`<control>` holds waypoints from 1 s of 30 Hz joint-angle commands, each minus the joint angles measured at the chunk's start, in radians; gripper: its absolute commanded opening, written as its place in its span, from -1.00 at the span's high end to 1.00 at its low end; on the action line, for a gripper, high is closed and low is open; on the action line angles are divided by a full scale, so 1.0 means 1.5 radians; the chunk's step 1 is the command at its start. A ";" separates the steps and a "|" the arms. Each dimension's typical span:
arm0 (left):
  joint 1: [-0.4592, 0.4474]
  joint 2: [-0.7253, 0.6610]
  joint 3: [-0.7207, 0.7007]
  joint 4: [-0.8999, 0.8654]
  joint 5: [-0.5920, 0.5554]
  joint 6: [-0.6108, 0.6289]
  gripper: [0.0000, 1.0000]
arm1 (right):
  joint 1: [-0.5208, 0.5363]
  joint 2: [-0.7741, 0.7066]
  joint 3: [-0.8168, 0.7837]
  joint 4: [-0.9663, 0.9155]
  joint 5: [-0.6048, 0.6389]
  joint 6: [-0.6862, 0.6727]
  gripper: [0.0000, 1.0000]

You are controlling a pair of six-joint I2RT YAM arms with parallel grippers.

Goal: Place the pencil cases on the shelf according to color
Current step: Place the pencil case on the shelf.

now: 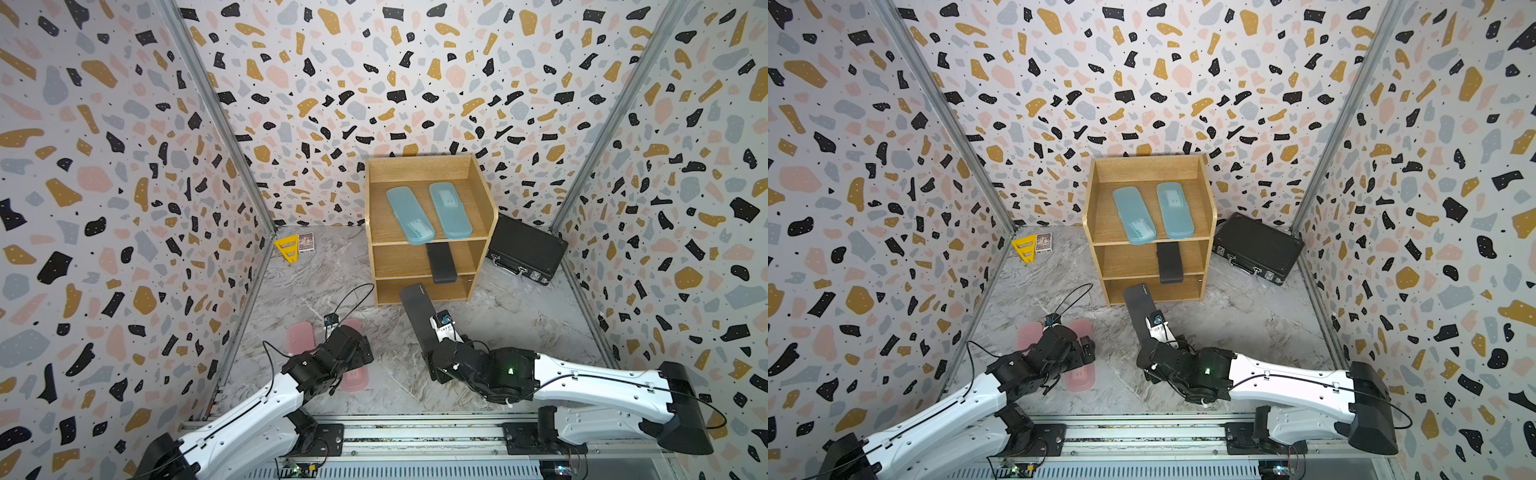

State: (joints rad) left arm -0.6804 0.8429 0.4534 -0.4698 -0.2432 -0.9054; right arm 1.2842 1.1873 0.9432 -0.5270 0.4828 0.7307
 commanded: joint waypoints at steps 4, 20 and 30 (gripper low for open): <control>0.004 0.001 -0.003 0.019 0.003 0.000 -0.99 | -0.051 0.023 0.060 0.010 -0.017 -0.035 0.30; 0.004 0.038 -0.006 0.064 0.020 0.004 -0.99 | -0.199 0.200 0.211 0.072 -0.107 -0.102 0.29; 0.004 0.093 0.006 0.092 0.033 0.009 -0.99 | -0.241 0.308 0.320 0.047 -0.128 -0.121 0.26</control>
State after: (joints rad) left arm -0.6804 0.9779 0.4530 -0.3725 -0.2031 -0.9016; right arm 0.9314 1.6447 1.3670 -0.4553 0.2916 0.5720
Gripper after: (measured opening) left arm 0.993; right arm 0.721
